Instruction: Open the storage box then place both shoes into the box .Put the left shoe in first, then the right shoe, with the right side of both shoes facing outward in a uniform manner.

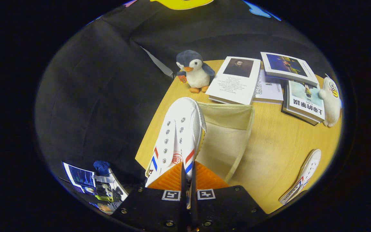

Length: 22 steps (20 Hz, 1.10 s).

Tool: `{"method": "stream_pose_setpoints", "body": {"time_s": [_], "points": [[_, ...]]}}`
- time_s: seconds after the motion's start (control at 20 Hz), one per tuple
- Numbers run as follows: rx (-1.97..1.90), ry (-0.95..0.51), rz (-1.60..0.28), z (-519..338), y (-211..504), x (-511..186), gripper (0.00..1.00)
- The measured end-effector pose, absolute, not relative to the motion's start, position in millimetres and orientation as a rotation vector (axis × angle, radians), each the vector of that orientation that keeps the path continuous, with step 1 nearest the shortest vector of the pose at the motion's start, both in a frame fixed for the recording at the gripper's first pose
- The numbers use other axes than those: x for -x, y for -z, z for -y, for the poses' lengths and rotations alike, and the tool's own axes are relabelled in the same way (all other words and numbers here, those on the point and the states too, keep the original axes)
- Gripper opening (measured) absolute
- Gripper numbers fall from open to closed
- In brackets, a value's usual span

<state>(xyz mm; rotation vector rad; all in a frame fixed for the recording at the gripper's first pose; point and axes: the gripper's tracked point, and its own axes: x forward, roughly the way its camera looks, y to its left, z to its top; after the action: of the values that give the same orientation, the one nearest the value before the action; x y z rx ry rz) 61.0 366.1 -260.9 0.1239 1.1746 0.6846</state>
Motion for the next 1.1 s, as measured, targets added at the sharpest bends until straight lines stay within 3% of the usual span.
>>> {"method": "stream_pose_setpoints", "body": {"time_s": [0.05,0.15,0.3,0.8,1.1], "points": [[-0.110,-0.670,-1.179,-366,265,-63,0.05],[-0.180,-0.702,-1.164,-381,265,-66,0.23],[-0.177,-0.678,-1.145,-369,257,-78,0.91],[-0.213,-0.648,-1.077,-317,224,-88,0.91],[-0.204,-0.566,-1.035,-240,223,-88,0.91]]}}
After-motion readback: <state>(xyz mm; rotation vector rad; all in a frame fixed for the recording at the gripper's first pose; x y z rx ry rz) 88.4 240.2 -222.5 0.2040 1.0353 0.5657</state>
